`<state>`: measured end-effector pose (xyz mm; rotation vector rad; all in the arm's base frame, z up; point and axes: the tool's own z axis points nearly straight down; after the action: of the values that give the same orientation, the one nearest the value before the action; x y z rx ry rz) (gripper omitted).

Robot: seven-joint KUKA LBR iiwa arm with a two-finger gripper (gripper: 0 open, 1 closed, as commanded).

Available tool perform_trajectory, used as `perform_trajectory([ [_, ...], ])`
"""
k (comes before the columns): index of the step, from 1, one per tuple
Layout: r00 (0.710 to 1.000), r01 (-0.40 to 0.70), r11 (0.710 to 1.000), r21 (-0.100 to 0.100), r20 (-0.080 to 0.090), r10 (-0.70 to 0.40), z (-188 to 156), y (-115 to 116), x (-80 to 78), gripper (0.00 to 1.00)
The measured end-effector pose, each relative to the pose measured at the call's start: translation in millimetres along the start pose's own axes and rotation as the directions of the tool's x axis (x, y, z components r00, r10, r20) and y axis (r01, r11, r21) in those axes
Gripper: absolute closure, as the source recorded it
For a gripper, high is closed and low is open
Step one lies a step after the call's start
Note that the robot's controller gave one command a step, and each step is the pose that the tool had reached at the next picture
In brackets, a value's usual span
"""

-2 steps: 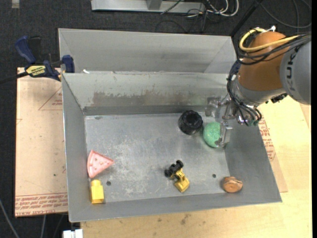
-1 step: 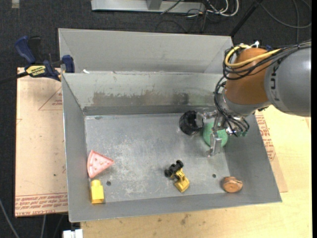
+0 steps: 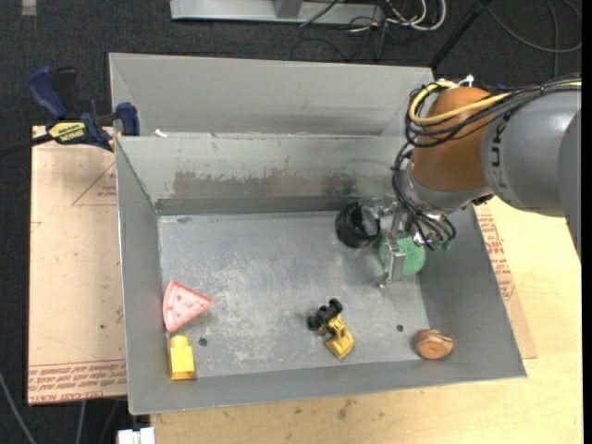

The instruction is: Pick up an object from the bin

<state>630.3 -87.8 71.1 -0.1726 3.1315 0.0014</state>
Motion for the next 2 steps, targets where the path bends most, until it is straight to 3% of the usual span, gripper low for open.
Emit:
perform_trajectory([
  [1,0.998,-0.063,0.998,0.002,0.017,0.063,-5.7,5.4,-19.6,1.0],
  [2,0.998,-0.063,0.998,0.002,0.017,0.063,-5.8,5.4,-19.6,1.0],
])
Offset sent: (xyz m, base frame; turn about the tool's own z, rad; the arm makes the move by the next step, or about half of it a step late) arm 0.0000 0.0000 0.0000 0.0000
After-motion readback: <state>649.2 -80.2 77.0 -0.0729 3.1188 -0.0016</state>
